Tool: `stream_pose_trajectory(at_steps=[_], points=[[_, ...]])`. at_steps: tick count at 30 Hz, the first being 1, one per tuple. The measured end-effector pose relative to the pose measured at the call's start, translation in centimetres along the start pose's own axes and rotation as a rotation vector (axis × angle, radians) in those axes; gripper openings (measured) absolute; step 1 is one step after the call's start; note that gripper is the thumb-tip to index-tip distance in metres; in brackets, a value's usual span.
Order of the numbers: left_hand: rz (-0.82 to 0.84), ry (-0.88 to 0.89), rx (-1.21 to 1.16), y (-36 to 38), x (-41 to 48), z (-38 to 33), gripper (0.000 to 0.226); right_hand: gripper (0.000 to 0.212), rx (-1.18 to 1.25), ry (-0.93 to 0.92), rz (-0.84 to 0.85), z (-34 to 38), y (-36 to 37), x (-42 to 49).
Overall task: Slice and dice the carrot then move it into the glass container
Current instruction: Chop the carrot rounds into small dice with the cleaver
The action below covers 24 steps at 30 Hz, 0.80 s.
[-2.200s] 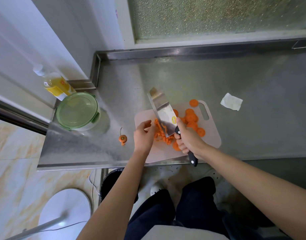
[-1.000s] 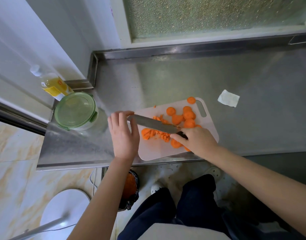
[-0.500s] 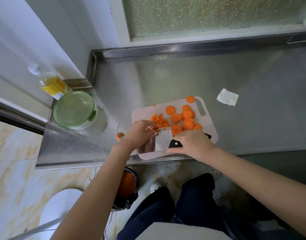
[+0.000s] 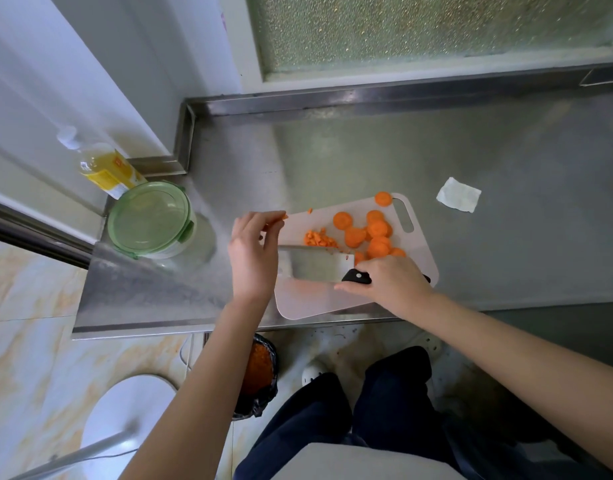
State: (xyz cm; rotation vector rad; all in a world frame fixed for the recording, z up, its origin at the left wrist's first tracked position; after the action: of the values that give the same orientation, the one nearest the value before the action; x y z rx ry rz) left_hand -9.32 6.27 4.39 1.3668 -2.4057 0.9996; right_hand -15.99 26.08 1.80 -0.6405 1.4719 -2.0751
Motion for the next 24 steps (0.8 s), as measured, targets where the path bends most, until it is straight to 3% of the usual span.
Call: stream_pose_trajectory(at_steps=[3, 9, 12, 16, 24], points=[[-0.091, 0.043, -0.052, -0.9, -1.2, -0.1, 0.012, 0.052, 0.125, 0.063, -0.071, 0.2, 0.2, 0.3], [-0.025, -0.199, -0.01, -0.6, -3.7, 2.9, 0.014, 0.054, 0.158, 0.139, -0.042, 0.5, 0.4, 0.8], [-0.057, -0.245, -0.009, -0.4, -3.7, 3.0, 0.015, 0.057, 0.096, 0.162, -0.039, 0.5, 0.7, 0.7], [-0.117, -0.282, -0.033, 0.1, -3.2, 2.9, 0.014, 0.055, 0.249, 0.285, -0.056, 0.3, 0.9, 0.6], [0.125, -0.375, 0.098, 2.8, -4.6, 4.8, 0.014, 0.06, 0.467, 0.392, -0.113, 0.2, 1.9, 1.4]])
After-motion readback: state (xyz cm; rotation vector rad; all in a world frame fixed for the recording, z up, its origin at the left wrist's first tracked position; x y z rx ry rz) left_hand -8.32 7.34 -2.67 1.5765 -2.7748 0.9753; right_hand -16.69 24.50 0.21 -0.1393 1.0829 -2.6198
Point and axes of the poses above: each hand's wrist, its own x-axis towards the middle knuckle, its own y-axis out of the palm, z = x × y, the point moved 2 cm from there along x, towards the middle knuckle, and after that the axes turned 14 degrees about -z, right-handed, at the moved point
